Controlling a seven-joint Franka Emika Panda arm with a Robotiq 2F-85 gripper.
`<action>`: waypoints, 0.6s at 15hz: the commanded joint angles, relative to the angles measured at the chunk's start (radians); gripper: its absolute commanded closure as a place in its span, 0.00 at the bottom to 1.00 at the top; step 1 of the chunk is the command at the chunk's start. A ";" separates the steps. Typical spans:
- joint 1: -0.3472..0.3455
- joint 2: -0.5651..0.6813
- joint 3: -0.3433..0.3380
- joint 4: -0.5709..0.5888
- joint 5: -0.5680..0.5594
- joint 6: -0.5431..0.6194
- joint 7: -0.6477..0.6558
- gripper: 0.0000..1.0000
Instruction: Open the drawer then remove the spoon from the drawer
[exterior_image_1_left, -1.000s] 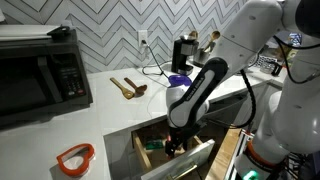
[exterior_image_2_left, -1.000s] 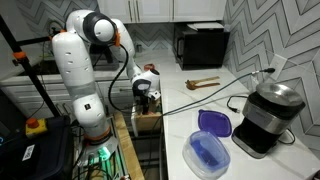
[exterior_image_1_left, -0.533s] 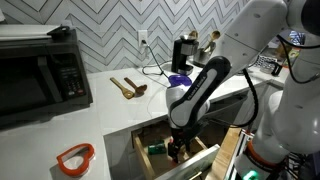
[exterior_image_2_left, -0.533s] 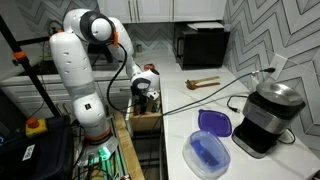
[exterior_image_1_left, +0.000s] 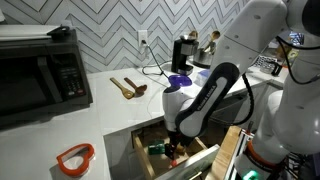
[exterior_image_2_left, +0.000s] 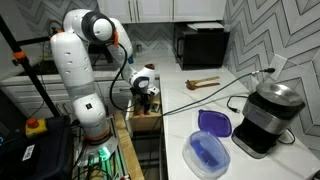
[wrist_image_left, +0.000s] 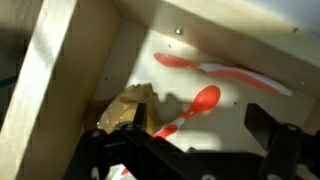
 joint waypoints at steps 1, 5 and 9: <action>0.034 0.038 -0.036 -0.005 -0.207 0.098 0.189 0.00; 0.067 0.059 -0.107 -0.006 -0.479 0.151 0.453 0.00; 0.070 0.071 -0.142 -0.006 -0.705 0.169 0.729 0.00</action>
